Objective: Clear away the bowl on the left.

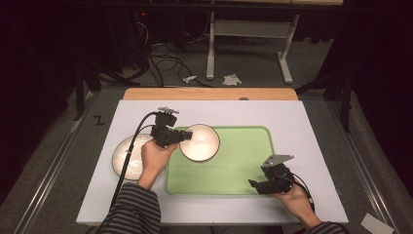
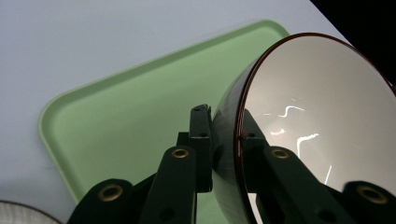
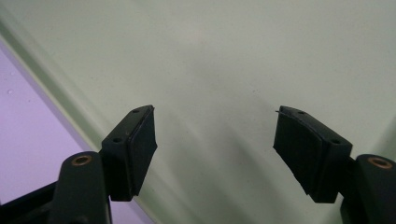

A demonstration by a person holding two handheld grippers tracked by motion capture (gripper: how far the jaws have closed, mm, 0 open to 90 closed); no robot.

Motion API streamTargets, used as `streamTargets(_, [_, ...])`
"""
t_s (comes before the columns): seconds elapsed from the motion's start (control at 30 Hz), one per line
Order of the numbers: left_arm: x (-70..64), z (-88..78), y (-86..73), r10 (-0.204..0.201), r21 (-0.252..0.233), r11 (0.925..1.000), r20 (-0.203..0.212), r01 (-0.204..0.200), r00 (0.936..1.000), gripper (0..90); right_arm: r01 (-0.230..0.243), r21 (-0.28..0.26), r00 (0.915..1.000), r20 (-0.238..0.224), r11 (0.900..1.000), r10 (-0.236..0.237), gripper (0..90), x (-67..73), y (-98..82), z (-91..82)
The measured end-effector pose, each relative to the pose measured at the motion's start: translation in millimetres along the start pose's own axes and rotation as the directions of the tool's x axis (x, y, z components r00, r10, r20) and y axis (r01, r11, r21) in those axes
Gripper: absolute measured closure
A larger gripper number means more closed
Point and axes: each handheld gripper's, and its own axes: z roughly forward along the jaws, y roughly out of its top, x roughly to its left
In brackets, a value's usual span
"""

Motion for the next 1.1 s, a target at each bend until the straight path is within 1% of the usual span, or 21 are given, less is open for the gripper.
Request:
streamTargets(0.1, [-5.1,6.4,-0.7,0.016,0.011,0.9998,0.002,-0.016,0.9999,81.0,-0.005,0.003,1.0000,-0.001,1.000,0.005,30.9,-0.9,-0.3,0.7])
streamTargets(0.23, [-9.6,16.7,-3.0,0.013,0.031,0.9994,0.008,-0.014,0.9999,81.0,-0.005,0.001,1.0000,-0.001,1.000,0.005,31.0,-1.1,-0.4,0.4])
streamTargets(0.3, [-10.9,22.1,-4.9,0.018,0.042,0.9990,0.006,-0.018,0.9998,81.0,0.005,-0.001,1.0000,-0.001,1.000,-0.005,31.0,-1.0,-0.7,-0.2])
streamTargets(0.47, [-13.2,37.8,-10.8,0.014,0.067,0.9977,-0.004,-0.014,0.9999,81.0,-0.003,0.002,1.0000,-0.005,1.000,0.003,31.0,-1.2,-0.8,0.4])
streamTargets(0.5, [-12.3,41.0,-12.3,0.027,0.077,0.9967,-0.010,-0.026,0.9996,80.9,-0.007,0.004,1.0000,-0.003,1.000,0.007,31.0,-1.1,-0.7,0.4])
streamTargets(0.57, [-11.4,48.2,-15.3,0.018,0.083,0.9964,-0.021,-0.016,0.9996,80.9,-0.007,0.002,1.0000,-0.003,1.000,0.007,31.1,-1.4,-0.8,0.0])
streamTargets(0.6, [-10.9,51.9,-17.0,0.012,0.085,0.9963,-0.028,-0.010,0.9995,80.8,0.003,0.003,1.0000,0.000,1.000,-0.003,31.1,-1.6,-0.9,-0.4])
streamTargets(0.63, [-9.7,55.1,-18.9,0.019,0.091,0.9957,-0.031,-0.016,0.9993,80.8,0.006,0.002,1.0000,0.001,1.000,-0.006,31.1,-1.3,-0.9,-0.7])
streamTargets(0.7, [-9.3,61.0,-22.1,0.008,0.097,0.9953,-0.040,-0.004,0.9992,80.7,0.007,0.005,1.0000,0.001,1.000,-0.007,31.1,-0.1,-0.7,-1.0])
streamTargets(0.73, [-8.7,64.3,-24.1,0.010,0.104,0.9946,-0.042,-0.005,0.9991,80.7,0.011,0.005,0.9999,0.001,1.000,-0.011,31.1,0.2,-0.5,-0.8])
streamTargets(0.83, [-7.9,73.1,-27.6,0.005,0.113,0.9936,-0.052,0.001,0.9986,80.5,0.004,0.005,1.0000,-0.006,1.000,-0.004,31.1,0.9,-1.1,0.5])
streamTargets(0.9, [-5.8,79.4,-29.6,0.000,0.124,0.9923,-0.068,0.008,0.9977,80.3,0.008,0.008,0.9999,-0.007,1.000,-0.008,31.1,0.7,-1.4,0.7])
streamTargets(1.0, [-2.2,87.3,-32.8,-0.001,0.127,0.9918,-0.085,0.012,0.9964,80.1,0.012,0.006,0.9999,-0.008,1.000,-0.012,31.1,1.0,-1.4,0.2])
streamTargets(1.1, [0.1,92.8,-34.5,-0.013,0.119,0.9926,-0.096,0.024,0.9953,80.0,0.012,0.008,0.9999,-0.007,1.000,-0.012,31.1,1.9,-1.3,0.1])
